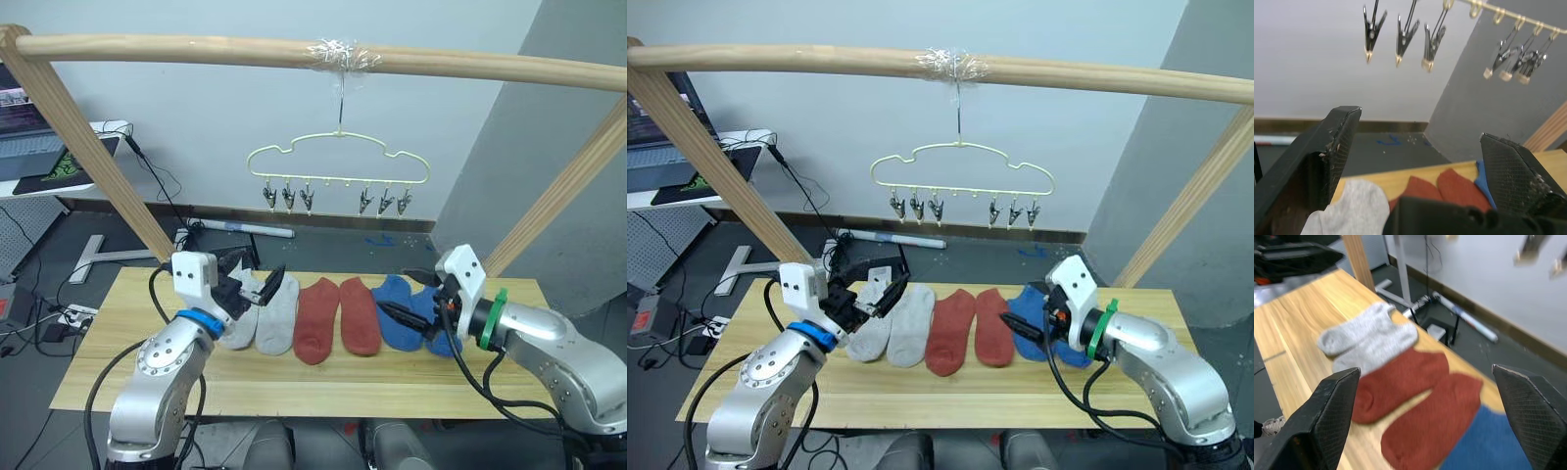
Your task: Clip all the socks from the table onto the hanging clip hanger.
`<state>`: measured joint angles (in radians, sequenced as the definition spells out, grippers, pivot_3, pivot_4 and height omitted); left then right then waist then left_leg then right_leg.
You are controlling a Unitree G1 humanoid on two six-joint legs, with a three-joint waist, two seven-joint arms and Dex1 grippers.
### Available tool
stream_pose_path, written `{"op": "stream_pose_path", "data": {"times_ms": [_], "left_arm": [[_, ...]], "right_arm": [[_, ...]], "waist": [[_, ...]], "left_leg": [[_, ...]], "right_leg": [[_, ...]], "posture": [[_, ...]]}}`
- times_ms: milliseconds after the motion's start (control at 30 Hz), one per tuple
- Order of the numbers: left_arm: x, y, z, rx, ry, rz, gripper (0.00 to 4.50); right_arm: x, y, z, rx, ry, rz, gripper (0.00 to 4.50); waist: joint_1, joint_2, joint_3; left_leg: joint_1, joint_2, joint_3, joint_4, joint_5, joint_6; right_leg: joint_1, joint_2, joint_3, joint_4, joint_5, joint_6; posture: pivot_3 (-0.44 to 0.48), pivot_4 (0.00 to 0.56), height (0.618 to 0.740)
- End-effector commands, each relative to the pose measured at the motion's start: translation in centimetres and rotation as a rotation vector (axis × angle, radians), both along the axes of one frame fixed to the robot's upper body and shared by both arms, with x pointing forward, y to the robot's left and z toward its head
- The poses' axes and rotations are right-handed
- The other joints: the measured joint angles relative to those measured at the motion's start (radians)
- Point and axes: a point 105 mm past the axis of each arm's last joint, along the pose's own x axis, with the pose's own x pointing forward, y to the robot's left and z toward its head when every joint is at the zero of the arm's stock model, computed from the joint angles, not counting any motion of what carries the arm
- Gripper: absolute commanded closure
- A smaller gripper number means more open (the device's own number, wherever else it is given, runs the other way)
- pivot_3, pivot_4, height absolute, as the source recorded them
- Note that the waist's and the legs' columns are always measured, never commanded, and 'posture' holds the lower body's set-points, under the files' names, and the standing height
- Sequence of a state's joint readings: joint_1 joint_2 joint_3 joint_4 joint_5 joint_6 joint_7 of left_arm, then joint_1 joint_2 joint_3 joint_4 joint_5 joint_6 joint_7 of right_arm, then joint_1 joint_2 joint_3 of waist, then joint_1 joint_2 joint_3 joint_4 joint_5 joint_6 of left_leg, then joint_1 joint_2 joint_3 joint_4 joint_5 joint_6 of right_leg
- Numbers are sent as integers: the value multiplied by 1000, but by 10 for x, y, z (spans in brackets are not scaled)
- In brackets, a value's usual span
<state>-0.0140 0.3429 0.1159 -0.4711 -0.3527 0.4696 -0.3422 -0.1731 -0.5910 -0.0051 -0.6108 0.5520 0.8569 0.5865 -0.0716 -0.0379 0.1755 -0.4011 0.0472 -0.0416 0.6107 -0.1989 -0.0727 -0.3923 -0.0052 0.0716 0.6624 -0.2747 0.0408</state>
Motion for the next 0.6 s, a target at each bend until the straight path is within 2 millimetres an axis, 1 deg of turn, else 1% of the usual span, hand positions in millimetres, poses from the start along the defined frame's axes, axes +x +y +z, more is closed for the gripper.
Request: {"op": "stream_pose_path", "data": {"times_ms": [33,267,333,367,433,467,533,567,600], "left_arm": [[10,2,11,13,-22,64,20],[17,3,17,13,-38,93,20],[20,3,22,-12,-69,88,20],[21,2,25,-22,-85,84,415],[23,3,27,-29,-95,91,841],[27,4,28,-18,-96,109,1226],[31,6,29,-4,-100,136,1859],[32,6,30,-3,-102,142,2107],[34,5,32,-6,-107,145,2107]], "right_arm": [[0,5,23,26,-64,37,0],[0,10,31,32,-81,53,0],[-1,11,32,34,-83,55,0],[-1,11,32,34,-83,56,0],[-2,12,32,35,-84,56,0],[-3,13,33,35,-85,59,0],[-5,14,34,36,-87,64,0],[-5,15,34,36,-87,64,0],[-6,15,35,37,-89,65,0]], "waist": [[3,0,1],[14,0,2],[16,0,2],[17,0,3],[18,0,3],[18,0,4],[17,0,5],[18,0,5],[17,0,7]], "left_leg": [[0,0,0,0,0,0],[0,0,0,0,0,0],[0,0,0,0,0,0],[0,0,0,0,0,0],[0,0,-1,0,0,0],[0,0,0,0,0,0],[0,0,-1,0,0,0],[0,0,-1,0,0,0],[0,0,-1,0,0,0]], "right_leg": [[0,0,0,0,0,0],[0,0,0,0,0,1],[0,0,0,0,0,1],[0,0,0,0,0,1],[0,0,0,0,0,1],[0,0,0,0,0,1],[0,0,0,0,0,1],[0,0,0,0,0,1],[0,0,0,0,0,1]], "posture": [[-32,175,740],[-31,175,740],[-37,175,740],[-37,175,740],[-38,179,740],[-41,183,740],[-41,183,740],[-44,189,740],[-44,189,740]]}}
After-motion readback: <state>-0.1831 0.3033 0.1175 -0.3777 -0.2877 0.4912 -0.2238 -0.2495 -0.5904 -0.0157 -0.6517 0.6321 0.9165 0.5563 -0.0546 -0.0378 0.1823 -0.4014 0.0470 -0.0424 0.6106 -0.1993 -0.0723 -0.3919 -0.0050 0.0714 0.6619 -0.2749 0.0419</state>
